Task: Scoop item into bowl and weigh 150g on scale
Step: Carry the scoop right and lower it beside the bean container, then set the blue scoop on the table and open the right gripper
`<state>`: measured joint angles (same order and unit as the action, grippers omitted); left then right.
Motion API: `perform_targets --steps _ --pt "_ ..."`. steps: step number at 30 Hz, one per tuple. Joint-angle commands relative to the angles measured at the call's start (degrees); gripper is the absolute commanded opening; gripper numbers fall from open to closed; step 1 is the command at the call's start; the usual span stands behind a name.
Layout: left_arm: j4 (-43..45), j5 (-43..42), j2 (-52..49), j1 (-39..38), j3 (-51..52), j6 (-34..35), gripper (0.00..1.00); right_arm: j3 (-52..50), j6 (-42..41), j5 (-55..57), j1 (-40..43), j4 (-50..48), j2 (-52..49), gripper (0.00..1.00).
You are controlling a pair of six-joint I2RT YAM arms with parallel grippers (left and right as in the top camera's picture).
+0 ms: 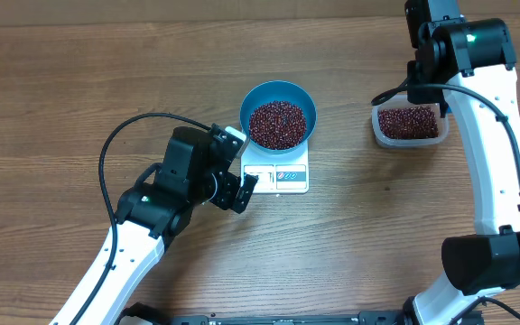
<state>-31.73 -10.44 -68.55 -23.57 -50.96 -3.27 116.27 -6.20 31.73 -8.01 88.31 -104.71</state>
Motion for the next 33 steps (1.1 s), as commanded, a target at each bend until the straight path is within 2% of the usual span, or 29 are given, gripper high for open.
perform_targets --steps 1,6,9,10,12,14,17,22,24,33 --pt "0.0 0.3 -0.3 0.2 0.1 0.7 1.0 1.2 -3.0 2.2 -0.1 0.5 2.2 0.04" --pt "0.0 0.3 -0.3 0.2 0.1 0.7 1.0 1.6 0.5 -13.1 1.2 -0.2 6.5 0.04" --pt "0.0 0.3 -0.3 0.2 0.1 0.7 1.0 1.6 6.7 -33.0 5.6 -0.5 11.3 0.04" --pt "0.0 0.3 -0.3 0.2 0.1 0.7 1.0 1.6 11.5 -44.6 9.4 0.7 13.0 0.04" --pt "0.0 0.3 -0.3 0.2 0.1 0.7 1.0 1.4 14.9 -52.8 13.4 2.9 13.7 0.04" --pt "0.0 0.3 -0.3 0.2 0.1 0.7 1.0 0.4 22.5 -64.5 19.7 8.5 13.8 0.04" --pt "0.0 0.3 -0.3 0.2 0.1 0.7 1.0 -4.8 24.7 -68.7 22.9 8.7 14.7 0.04" --pt "0.0 0.3 -0.3 0.2 0.1 0.7 1.0 -19.4 26.0 -68.7 23.9 6.0 15.0 0.04" --pt "0.0 0.3 -0.3 0.2 0.1 0.7 1.0 -28.6 26.0 -68.7 23.9 -0.8 15.0 0.04" --pt "0.0 0.3 -0.3 0.2 0.1 0.7 1.0 -52.0 22.5 -69.1 23.9 -22.4 14.9 0.04"
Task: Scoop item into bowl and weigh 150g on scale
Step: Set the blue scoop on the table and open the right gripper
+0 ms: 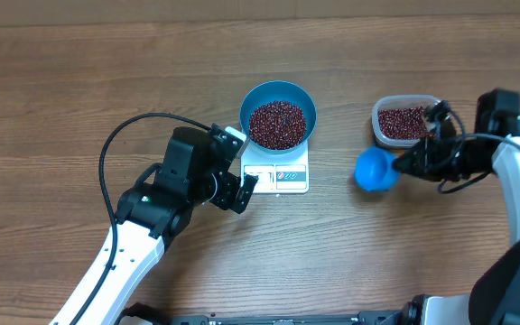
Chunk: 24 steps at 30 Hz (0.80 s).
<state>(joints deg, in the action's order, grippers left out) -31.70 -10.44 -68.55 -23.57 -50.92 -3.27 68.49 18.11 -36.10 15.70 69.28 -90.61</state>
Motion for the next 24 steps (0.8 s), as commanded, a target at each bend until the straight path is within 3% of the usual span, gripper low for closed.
perform_targets --steps 1,6,8,16,20,24 --pt "0.0 0.3 -0.3 0.2 0.0 0.7 1.0 -5.3 -2.7 -1.3 0.2 -4.6 0.8 0.04" --pt "0.0 0.3 -0.3 0.2 0.0 0.7 1.0 -9.0 -4.9 -2.2 1.0 -9.2 0.8 0.1" --pt "0.0 0.3 -0.3 0.2 0.0 0.7 1.0 -9.0 -5.1 -2.2 2.1 -9.2 0.8 0.17" --pt "0.0 0.3 -0.3 0.2 0.0 0.7 1.0 -9.0 -9.5 2.5 4.5 -9.4 0.8 0.56" --pt "0.0 0.3 -0.3 0.2 0.0 0.7 1.0 -9.0 -12.7 7.5 4.5 -9.6 0.8 0.81" --pt "0.0 0.3 -0.3 0.2 0.0 0.7 1.0 -9.0 -18.3 15.5 4.5 -9.9 0.8 0.88"
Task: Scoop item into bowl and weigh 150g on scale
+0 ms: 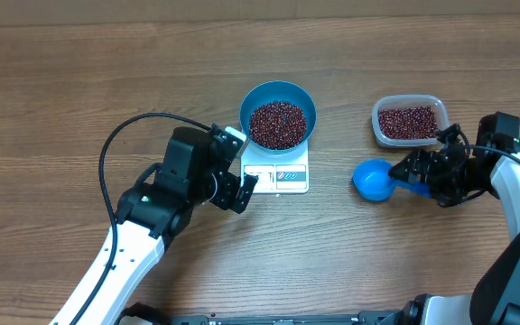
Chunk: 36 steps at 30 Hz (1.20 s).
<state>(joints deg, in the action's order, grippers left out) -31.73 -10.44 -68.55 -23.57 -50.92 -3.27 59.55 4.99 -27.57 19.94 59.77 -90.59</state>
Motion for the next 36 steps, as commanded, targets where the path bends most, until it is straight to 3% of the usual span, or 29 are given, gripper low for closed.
perform_targets --steps 1,6,9,16,19,27,36 --pt "0.0 0.3 -0.3 0.2 0.0 0.7 1.0 0.0 -6.0 8.0 0.2 -0.4 0.8 0.89" --pt "0.0 0.3 -0.3 0.2 0.0 0.7 1.0 1.2 -12.5 15.0 0.2 0.1 0.8 1.0" --pt "0.0 0.3 -0.3 0.2 0.0 0.7 1.0 3.9 -16.9 19.5 0.2 1.6 0.8 1.0" --pt "0.0 0.3 -0.3 0.2 0.0 0.7 1.0 12.1 -18.7 22.1 0.2 6.6 0.8 1.0" --pt "0.0 0.3 -0.3 0.2 0.0 0.7 1.0 20.2 -17.7 20.5 -0.5 12.6 1.0 1.0" --pt "0.0 0.3 -0.3 0.2 0.0 0.7 0.99 45.4 -3.8 6.6 -7.6 29.4 8.1 1.0" --pt "0.0 0.3 -0.3 0.2 0.0 0.7 1.0 51.0 -5.0 4.9 -16.1 32.5 20.3 1.0"
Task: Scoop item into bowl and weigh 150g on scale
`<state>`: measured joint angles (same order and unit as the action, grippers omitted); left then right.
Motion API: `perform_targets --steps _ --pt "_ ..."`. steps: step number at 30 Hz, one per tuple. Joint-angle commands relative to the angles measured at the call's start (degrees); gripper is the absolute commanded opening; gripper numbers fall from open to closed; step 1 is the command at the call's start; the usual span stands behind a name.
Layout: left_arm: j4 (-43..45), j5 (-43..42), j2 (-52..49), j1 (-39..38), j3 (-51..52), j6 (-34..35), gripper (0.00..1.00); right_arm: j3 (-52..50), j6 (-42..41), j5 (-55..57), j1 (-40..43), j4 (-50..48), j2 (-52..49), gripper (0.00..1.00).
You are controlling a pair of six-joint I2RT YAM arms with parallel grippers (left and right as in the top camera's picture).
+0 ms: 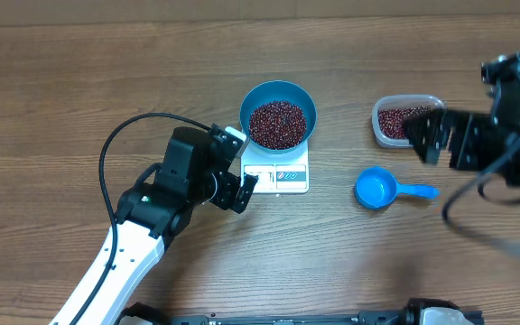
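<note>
A blue bowl [246,106] full of red beans [278,124] stands on the white scale [262,174]. The blue scoop [376,190] lies empty on the table right of the scale, its handle pointing right. Just behind it, a clear container [388,135] holds more red beans. My right gripper [424,138], blurred, hovers above the container's front edge and the scoop's handle, open and holding nothing. My left gripper [243,192] rests at the scale's left front corner, its fingers slightly apart and empty.
The left arm's black cable [125,135] loops over the wooden table [61,90] to the left of the scale. The right arm fills the right edge of the view.
My right gripper let go of the blue scoop, which now lies flat on the table. The gripper itself has moved up and back toward the container. The left arm has not moved.
At first my right arm reached in over the bean container, with the scoop not in sight. Then it held the blue scoop low beside the container, later lower still near the table. Now the scoop lies free and the gripper is away from it. The left arm stayed still throughout.
</note>
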<state>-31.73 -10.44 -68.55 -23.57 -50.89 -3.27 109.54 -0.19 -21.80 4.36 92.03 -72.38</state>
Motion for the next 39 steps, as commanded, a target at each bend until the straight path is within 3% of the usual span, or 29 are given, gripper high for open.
perform_targets --steps 1,9,17,22,30,39 --pt "0.0 0.3 -0.3 0.2 0.0 0.7 1.0 1.0 0.2 -0.9 -0.5 0.5 3.2 1.0" --pt "0.0 0.3 -0.3 0.2 0.0 0.7 1.0 1.0 0.3 0.9 -0.5 4.7 5.8 1.0" --pt "0.0 0.3 -0.3 0.2 0.0 0.7 1.0 -2.6 0.5 9.4 -0.5 -7.7 7.2 1.0" --pt "0.0 0.3 -0.3 0.2 0.0 0.7 1.0 -18.7 0.5 12.8 -0.5 -27.7 16.0 1.0" --pt "0.0 0.3 -0.3 0.2 0.0 0.7 1.0 -59.0 0.4 13.2 -0.5 -58.3 38.5 1.0" --pt "0.0 0.3 -0.3 0.2 0.0 0.7 1.0 -87.5 0.0 12.6 -2.4 -77.7 57.7 1.0"
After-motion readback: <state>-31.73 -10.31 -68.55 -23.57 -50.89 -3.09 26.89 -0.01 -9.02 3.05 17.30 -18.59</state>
